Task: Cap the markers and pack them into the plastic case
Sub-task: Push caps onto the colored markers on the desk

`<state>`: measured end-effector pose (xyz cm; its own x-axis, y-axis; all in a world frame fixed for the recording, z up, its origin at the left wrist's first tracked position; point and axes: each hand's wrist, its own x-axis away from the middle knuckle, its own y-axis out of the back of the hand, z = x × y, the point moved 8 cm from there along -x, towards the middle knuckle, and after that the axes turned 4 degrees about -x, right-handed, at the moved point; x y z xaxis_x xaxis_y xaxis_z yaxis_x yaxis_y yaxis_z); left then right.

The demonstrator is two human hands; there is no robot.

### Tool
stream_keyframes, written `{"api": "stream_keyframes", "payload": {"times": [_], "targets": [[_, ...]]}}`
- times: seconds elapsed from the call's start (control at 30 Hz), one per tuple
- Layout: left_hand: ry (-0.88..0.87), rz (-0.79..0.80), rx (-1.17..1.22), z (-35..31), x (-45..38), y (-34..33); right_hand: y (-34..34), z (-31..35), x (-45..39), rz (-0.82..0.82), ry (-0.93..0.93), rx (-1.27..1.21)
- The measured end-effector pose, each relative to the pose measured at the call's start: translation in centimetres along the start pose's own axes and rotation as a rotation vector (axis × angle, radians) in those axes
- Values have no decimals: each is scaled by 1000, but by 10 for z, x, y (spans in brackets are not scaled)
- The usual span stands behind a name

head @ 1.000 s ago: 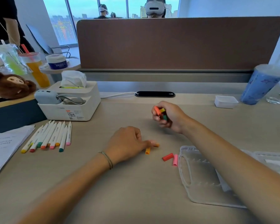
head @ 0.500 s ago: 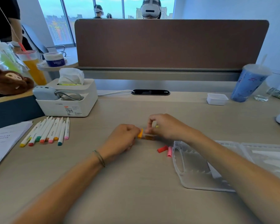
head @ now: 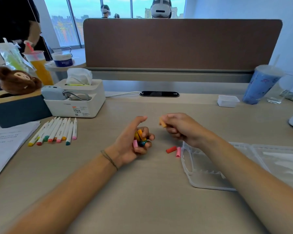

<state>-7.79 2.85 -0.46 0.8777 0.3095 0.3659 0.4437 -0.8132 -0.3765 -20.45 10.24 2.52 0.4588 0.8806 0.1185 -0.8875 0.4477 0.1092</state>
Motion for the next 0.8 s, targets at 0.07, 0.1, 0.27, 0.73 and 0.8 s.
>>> {"api": "stream_keyframes", "payload": {"times": [0.07,0.1,0.27,0.73,0.8], "targets": [[-17,-42,-171,0,-4,-5,7,-4,8,27,-74,-408],[-83,-85,-357,-5,-7,-7,12,-5,11,34,-89,-553],[-441,-177,-1201,-16,-9,-30,36,-4,29,-37,-96,-689],[-524,-285,-1247,-22,-11,-31,9,11,49,24,-109,1211],[-486,-230,-1000,-22,-8,-28,8,9,48,29,-135,1276]]}}
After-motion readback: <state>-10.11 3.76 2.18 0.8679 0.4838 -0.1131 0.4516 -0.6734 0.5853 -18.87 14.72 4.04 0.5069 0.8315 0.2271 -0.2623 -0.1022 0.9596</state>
